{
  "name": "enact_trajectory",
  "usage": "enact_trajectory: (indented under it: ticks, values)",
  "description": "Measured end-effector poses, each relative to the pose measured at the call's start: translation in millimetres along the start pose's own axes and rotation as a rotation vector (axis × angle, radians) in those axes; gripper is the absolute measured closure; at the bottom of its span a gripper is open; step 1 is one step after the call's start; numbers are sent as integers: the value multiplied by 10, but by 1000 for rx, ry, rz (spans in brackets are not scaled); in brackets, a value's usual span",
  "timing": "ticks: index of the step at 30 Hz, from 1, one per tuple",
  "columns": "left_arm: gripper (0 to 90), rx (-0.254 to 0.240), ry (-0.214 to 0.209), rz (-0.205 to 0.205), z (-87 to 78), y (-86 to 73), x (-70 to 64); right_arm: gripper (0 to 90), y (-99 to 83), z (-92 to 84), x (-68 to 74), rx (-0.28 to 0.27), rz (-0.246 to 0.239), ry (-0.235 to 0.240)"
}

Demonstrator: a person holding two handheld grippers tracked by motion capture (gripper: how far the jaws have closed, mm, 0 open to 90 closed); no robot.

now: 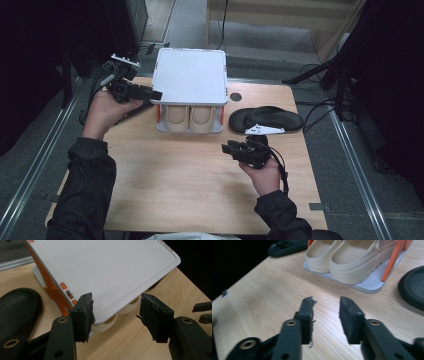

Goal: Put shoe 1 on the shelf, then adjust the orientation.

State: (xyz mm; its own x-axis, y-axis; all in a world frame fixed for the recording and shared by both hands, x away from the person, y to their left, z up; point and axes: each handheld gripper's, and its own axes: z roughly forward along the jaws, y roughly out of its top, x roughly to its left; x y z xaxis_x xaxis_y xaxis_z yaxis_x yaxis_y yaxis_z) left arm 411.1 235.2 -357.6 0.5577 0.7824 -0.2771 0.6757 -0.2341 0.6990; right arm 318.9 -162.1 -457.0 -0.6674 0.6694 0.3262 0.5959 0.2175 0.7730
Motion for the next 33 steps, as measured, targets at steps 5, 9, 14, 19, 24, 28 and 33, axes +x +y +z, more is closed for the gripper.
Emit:
enact_trajectory:
  ticks: [5,9,14,19,24,28,33]
  values:
    - [444,-20,23,-27,-137,-77,80,544,-41,-43,-41,-19,-33,29]
    - [454,-26,61,-47,-217,-151,144,512,-61,-71,-49,-13,-46,16]
    - [472,-47,104,-46,-273,-219,206,508,-109,-101,-65,-5,-47,16]
    - [537,-18,134,-83,-288,-312,341,511,-137,-128,-108,-4,-37,14]
    - [590,-32,147,-112,-235,-377,486,511,-129,-132,-116,-8,-38,14]
    - [693,-11,176,-142,-71,-477,678,511,-131,-119,-110,-1,-41,5]
    - [829,18,164,-162,92,-540,798,509,-156,-89,-95,15,-51,-1]
